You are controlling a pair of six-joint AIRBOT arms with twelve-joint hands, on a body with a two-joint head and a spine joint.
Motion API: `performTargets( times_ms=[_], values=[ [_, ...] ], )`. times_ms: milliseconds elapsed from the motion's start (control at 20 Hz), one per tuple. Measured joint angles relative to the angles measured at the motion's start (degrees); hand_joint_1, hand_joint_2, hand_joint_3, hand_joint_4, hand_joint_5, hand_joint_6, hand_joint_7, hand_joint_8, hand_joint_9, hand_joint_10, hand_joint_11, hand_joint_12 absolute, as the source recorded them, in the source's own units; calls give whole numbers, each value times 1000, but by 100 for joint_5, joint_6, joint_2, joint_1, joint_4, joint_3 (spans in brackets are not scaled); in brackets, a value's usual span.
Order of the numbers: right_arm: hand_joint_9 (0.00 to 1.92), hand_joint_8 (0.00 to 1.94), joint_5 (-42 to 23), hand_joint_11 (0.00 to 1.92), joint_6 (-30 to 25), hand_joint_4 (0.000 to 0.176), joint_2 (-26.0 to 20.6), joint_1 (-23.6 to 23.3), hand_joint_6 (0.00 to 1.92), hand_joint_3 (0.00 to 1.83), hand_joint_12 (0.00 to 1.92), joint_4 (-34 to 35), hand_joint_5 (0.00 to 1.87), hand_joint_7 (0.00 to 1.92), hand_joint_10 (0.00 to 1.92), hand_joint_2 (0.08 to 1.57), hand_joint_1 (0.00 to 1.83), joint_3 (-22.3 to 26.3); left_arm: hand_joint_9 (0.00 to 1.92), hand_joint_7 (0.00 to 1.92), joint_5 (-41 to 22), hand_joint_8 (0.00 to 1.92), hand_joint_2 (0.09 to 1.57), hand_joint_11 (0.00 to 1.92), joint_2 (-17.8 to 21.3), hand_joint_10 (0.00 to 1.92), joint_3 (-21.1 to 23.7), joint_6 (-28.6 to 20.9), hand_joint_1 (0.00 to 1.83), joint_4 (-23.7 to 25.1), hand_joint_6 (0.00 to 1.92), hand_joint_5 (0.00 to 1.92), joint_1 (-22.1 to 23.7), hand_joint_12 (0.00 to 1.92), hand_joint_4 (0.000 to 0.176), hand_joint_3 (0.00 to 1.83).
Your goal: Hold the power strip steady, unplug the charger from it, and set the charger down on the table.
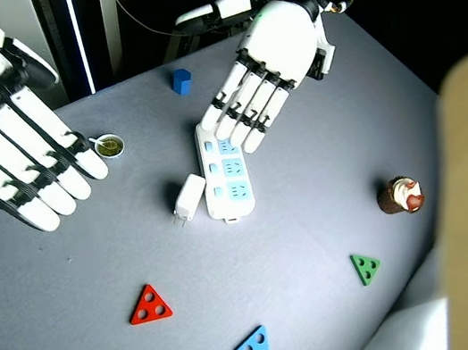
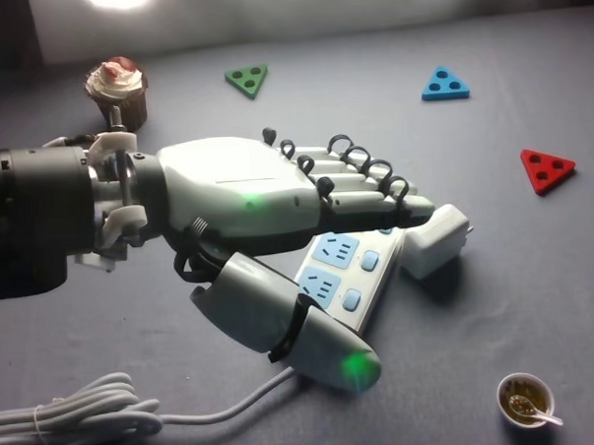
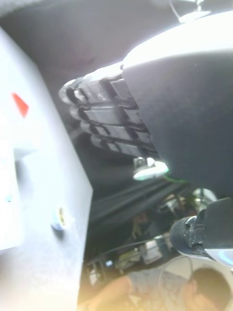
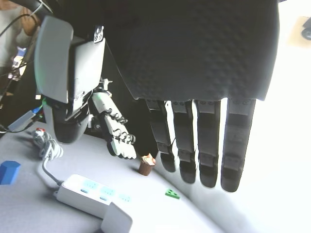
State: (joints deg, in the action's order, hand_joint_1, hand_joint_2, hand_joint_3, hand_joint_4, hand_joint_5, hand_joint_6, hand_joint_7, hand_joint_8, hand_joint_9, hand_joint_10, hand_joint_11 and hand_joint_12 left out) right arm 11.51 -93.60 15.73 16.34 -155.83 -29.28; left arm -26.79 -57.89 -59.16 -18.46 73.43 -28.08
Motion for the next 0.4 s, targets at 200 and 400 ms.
performTargets(
  times_ms=[200,400],
  values=[
    [321,5,48,294,2,0,11,0,5,2,30,17,280,343,4,976,228,-28,0,0,63,0,893,5,-2,0,20,-68,0,15,0,0,72,2,0,0],
    [310,2,50,292,2,0,11,0,4,6,27,92,277,325,1,989,205,-72,0,0,42,0,898,8,-13,0,59,-114,0,37,0,0,92,3,0,0]
  ],
)
